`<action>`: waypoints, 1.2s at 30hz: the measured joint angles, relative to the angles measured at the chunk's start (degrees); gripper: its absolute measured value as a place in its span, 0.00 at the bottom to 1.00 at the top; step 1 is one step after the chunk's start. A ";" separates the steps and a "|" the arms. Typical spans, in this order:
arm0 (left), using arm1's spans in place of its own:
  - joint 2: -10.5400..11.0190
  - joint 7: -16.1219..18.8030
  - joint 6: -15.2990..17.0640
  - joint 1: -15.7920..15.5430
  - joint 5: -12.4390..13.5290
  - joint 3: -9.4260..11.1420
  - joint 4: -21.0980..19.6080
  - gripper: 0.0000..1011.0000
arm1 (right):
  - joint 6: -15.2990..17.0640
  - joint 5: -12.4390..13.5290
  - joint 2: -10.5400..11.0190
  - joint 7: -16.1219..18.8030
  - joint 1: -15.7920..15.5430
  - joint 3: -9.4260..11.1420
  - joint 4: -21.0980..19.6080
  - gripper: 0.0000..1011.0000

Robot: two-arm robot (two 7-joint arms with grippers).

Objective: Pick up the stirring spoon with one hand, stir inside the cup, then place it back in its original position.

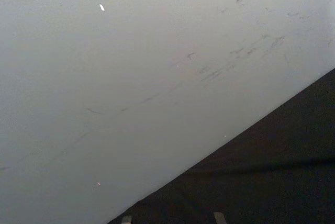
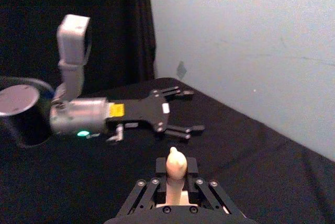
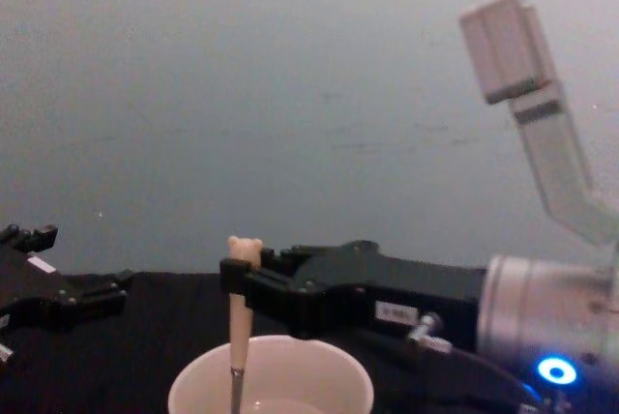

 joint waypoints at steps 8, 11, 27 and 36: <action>0.00 0.00 0.00 0.00 0.00 0.00 0.00 0.99 | -0.59 -1.78 -3.60 -2.37 2.87 0.21 5.07 0.21; 0.00 0.00 0.00 0.00 0.00 0.00 0.00 0.99 | -0.69 -2.13 -4.18 -2.98 3.48 0.89 6.34 0.21; 0.00 0.00 0.00 0.00 0.00 0.00 0.00 0.99 | 0.59 -0.86 1.21 -1.97 -0.32 5.06 0.73 0.21; 0.00 0.00 0.00 0.00 0.00 0.00 0.00 0.99 | 0.27 1.00 6.21 2.42 -3.89 4.44 -4.64 0.21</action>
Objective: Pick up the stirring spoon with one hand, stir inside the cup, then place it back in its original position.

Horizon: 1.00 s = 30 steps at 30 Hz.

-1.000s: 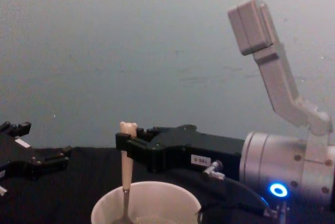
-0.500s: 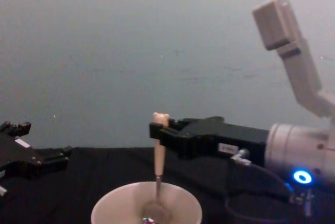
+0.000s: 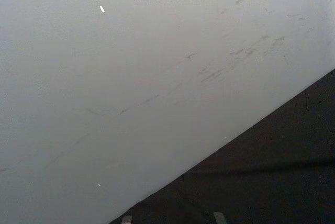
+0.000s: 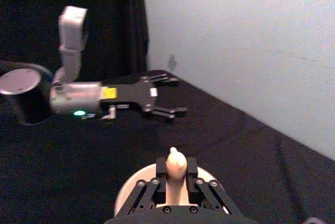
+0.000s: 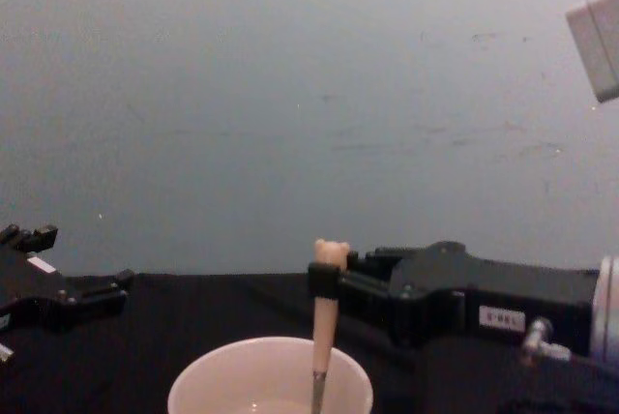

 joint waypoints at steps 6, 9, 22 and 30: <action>0.00 0.00 0.00 0.00 0.00 0.00 0.00 0.99 | -0.29 0.26 0.61 0.92 -0.51 -1.64 -1.07 0.21; 0.00 0.00 0.00 0.00 0.00 0.00 0.00 0.99 | -0.65 -0.04 -0.22 0.88 -0.01 -2.84 -0.75 0.21; 0.00 0.00 0.00 0.00 0.00 0.00 0.00 0.99 | -1.14 -3.03 -7.07 -2.88 4.69 -5.15 5.91 0.21; 0.00 0.00 0.00 0.00 0.00 0.00 0.00 0.99 | -0.81 -3.46 -9.52 -5.46 6.94 -3.15 9.72 0.21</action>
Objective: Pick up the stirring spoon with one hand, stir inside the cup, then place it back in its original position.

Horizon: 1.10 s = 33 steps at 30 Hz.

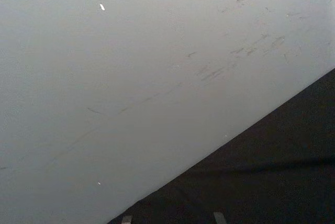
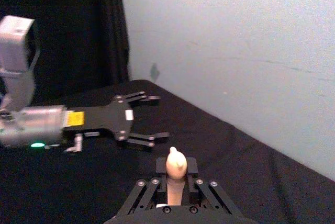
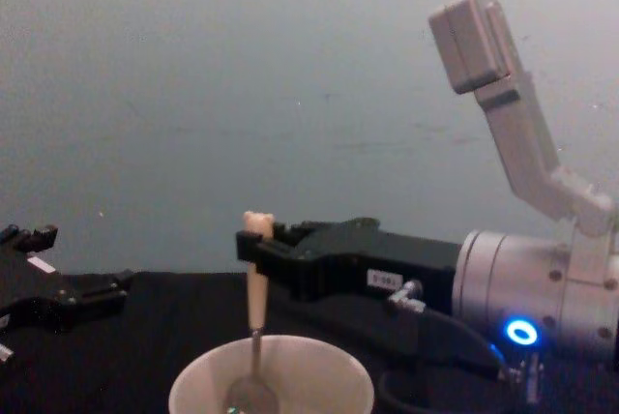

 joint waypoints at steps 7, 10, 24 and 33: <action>0.00 0.00 0.00 0.00 0.00 0.00 0.00 0.99 | 0.63 0.07 1.08 -0.46 -0.24 1.89 -0.45 0.21; 0.00 0.00 0.00 0.00 0.00 0.00 0.00 0.99 | 1.08 0.48 2.39 -0.13 -1.12 2.66 -1.79 0.21; 0.00 0.00 0.00 0.00 0.00 0.00 0.00 0.99 | 3.28 4.37 5.96 1.05 -4.53 4.70 -7.64 0.21; 0.00 0.00 0.00 0.00 0.00 0.00 0.00 0.99 | 5.64 8.29 6.58 -0.60 -5.22 6.83 -10.35 0.21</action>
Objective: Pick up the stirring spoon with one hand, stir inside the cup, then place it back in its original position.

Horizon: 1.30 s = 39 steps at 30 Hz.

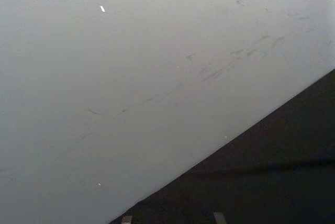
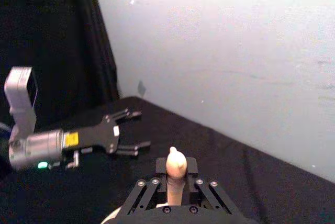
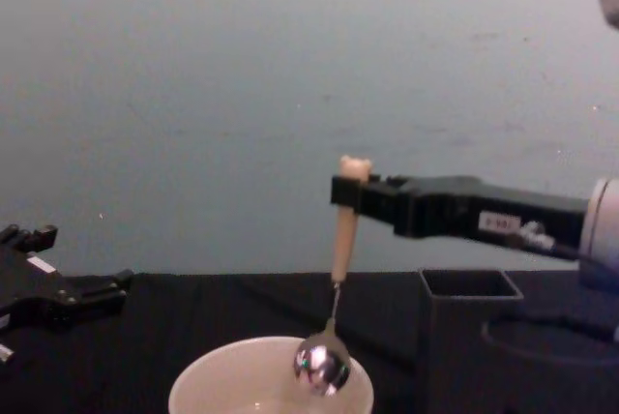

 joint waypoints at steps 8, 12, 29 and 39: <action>0.00 0.00 0.00 0.00 0.00 0.00 0.00 0.99 | 2.61 5.06 1.05 -2.62 -0.51 3.24 -3.00 0.21; 0.00 0.00 0.00 0.00 0.00 0.00 0.00 0.99 | 3.47 8.00 1.80 -4.16 -0.92 5.43 -4.24 0.21; 0.00 0.00 0.00 0.00 0.00 0.00 0.01 0.99 | 1.86 15.24 6.05 -7.50 -3.23 11.50 -6.57 0.21; 0.00 0.00 0.00 0.00 0.00 0.00 0.00 0.99 | 0.58 15.37 8.87 -6.74 -4.42 10.15 -6.74 0.21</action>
